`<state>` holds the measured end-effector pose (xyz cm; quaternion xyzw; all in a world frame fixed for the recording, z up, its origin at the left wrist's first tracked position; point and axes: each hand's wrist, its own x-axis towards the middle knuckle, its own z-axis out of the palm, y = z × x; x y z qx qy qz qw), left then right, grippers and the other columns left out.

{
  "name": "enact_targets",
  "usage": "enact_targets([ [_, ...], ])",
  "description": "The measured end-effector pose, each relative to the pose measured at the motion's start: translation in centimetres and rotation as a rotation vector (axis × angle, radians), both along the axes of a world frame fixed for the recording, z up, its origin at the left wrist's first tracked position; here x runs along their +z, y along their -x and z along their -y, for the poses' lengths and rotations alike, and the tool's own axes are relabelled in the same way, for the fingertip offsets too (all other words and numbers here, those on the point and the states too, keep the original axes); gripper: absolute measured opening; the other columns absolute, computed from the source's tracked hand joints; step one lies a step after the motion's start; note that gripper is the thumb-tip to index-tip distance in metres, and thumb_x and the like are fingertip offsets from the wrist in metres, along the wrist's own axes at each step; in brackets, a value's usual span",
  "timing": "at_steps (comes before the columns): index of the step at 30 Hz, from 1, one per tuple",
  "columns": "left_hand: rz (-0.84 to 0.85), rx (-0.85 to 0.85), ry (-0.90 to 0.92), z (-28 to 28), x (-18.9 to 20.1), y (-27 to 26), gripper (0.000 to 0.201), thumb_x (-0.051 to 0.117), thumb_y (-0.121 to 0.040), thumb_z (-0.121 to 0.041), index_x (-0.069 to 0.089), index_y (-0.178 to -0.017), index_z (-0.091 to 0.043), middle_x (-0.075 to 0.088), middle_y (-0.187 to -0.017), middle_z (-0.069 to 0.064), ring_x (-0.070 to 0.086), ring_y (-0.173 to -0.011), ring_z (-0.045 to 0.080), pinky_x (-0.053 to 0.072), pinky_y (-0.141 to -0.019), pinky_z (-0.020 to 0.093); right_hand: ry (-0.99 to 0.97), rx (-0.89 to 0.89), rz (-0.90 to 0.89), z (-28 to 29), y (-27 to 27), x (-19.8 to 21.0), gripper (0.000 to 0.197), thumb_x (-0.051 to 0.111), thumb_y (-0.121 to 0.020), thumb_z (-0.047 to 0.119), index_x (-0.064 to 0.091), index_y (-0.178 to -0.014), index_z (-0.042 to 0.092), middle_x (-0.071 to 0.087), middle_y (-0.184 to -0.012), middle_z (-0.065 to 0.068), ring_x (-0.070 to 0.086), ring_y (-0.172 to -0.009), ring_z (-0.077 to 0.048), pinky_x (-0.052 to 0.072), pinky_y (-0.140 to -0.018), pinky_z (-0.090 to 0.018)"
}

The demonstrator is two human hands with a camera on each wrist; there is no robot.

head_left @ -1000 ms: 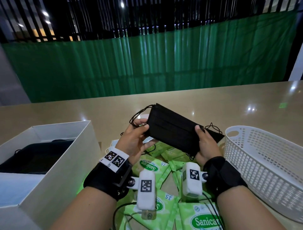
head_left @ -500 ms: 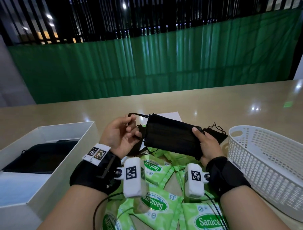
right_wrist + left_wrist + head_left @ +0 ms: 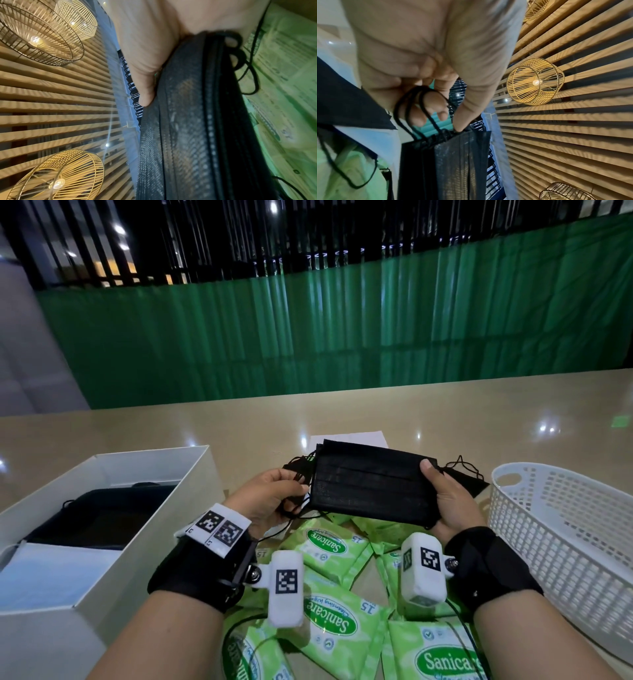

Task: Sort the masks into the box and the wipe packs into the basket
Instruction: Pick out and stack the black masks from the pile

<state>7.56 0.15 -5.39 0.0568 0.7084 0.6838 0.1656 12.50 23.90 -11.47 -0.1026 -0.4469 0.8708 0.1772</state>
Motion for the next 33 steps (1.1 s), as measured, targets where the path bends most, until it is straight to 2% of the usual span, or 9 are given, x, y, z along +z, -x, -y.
enact_targets([
  [5, 0.023, -0.033, -0.021, 1.1, -0.2, 0.0, 0.025, 0.05, -0.087, 0.011, 0.053, -0.085, -0.013, 0.051, -0.046, -0.004, 0.039, -0.035, 0.002, 0.042, -0.044, 0.015, -0.018, 0.055, 0.0, 0.2, -0.1, 0.1, 0.039, 0.056, -0.091, 0.026, 0.057, -0.123, 0.004, 0.067, -0.112, -0.019, 0.067, -0.094, -0.028, 0.057, -0.078, -0.044],
  [10, -0.061, 0.006, -0.125, 2.5, 0.6, -0.5, 0.038, 0.042, -0.089, 0.015, 0.04, -0.071, -0.018, 0.056, -0.078, 0.007, 0.044, -0.037, 0.003, 0.047, -0.048, 0.018, -0.03, 0.059, 0.005, 0.3, -0.2, 0.2, 0.032, 0.056, -0.091, 0.023, 0.058, -0.12, 0.008, 0.068, -0.107, -0.015, 0.069, -0.088, -0.025, 0.058, -0.07, -0.041],
  [14, -0.089, -0.093, 0.048, 2.7, 1.1, -1.0, 0.032, 0.043, -0.091, 0.011, 0.051, -0.076, -0.016, 0.058, -0.079, 0.004, 0.041, -0.035, 0.003, 0.045, -0.046, 0.018, -0.038, 0.047, 0.017, 0.3, -0.1, 0.1, 0.047, 0.056, -0.09, 0.025, 0.05, -0.131, 0.003, 0.06, -0.124, -0.022, 0.061, -0.109, -0.034, 0.056, -0.08, -0.047],
  [19, -0.034, -0.11, 0.261, 2.0, 0.8, -1.3, 0.026, 0.07, -0.081, -0.009, 0.049, -0.091, -0.02, 0.052, -0.076, 0.001, 0.043, -0.046, 0.007, 0.045, -0.052, 0.024, -0.058, 0.065, -0.012, 0.5, -0.2, 0.1, 0.039, 0.054, -0.092, 0.025, 0.054, -0.125, 0.003, 0.063, -0.12, -0.021, 0.066, -0.097, -0.029, 0.057, -0.077, -0.045],
  [23, -0.032, -0.171, 0.389, 1.8, 0.3, -1.2, 0.02, 0.074, -0.078, -0.016, 0.056, -0.085, -0.021, 0.057, -0.077, 0.001, 0.047, -0.047, 0.006, 0.039, -0.045, 0.019, -0.089, 0.085, -0.036, 0.7, -0.4, 0.2, 0.028, 0.053, -0.093, 0.025, 0.058, -0.115, 0.009, 0.064, -0.113, -0.018, 0.065, -0.096, -0.03, 0.055, -0.083, -0.05],
  [25, -0.058, -0.179, 0.364, 1.8, 0.1, -1.3, 0.018, 0.07, -0.081, -0.01, 0.056, -0.076, -0.021, 0.054, -0.072, 0.001, 0.043, -0.048, 0.007, 0.037, -0.044, 0.017, -0.089, 0.089, -0.05, 0.8, -0.5, 0.4, 0.023, 0.055, -0.091, 0.025, 0.061, -0.107, 0.01, 0.066, -0.106, -0.016, 0.067, -0.089, -0.027, 0.056, -0.08, -0.047],
  [28, -0.058, -0.128, 0.268, 1.8, 0.1, -1.2, 0.023, 0.068, -0.082, -0.003, 0.057, -0.069, -0.019, 0.055, -0.06, -0.002, 0.044, -0.048, 0.008, 0.036, -0.042, 0.016, -0.069, 0.081, -0.05, 0.8, -0.6, 0.4, 0.043, 0.058, -0.085, 0.027, 0.056, -0.121, 0.004, 0.063, -0.115, -0.021, 0.063, -0.102, -0.032, 0.053, -0.086, -0.052],
  [30, -0.067, -0.099, 0.259, 2.0, 0.2, -1.0, 0.022, 0.068, -0.081, -0.004, 0.061, -0.066, -0.019, 0.056, -0.054, -0.004, 0.043, -0.04, 0.005, 0.037, -0.044, 0.017, -0.059, 0.083, -0.057, 0.7, -0.6, 0.3, 0.041, 0.059, -0.085, 0.027, 0.057, -0.12, 0.005, 0.063, -0.116, -0.021, 0.063, -0.102, -0.032, 0.051, -0.087, -0.052],
  [33, -0.068, -0.064, 0.21, 2.2, 0.3, -0.7, 0.017, 0.066, -0.083, -0.006, 0.062, -0.069, -0.015, 0.057, -0.064, 0.0, 0.049, -0.05, 0.007, 0.042, -0.05, 0.018, -0.029, 0.065, -0.071, 0.6, -0.6, 0.2, 0.038, 0.06, -0.083, 0.028, 0.06, -0.115, 0.007, 0.063, -0.118, -0.02, 0.064, -0.104, -0.031, 0.051, -0.089, -0.053],
])
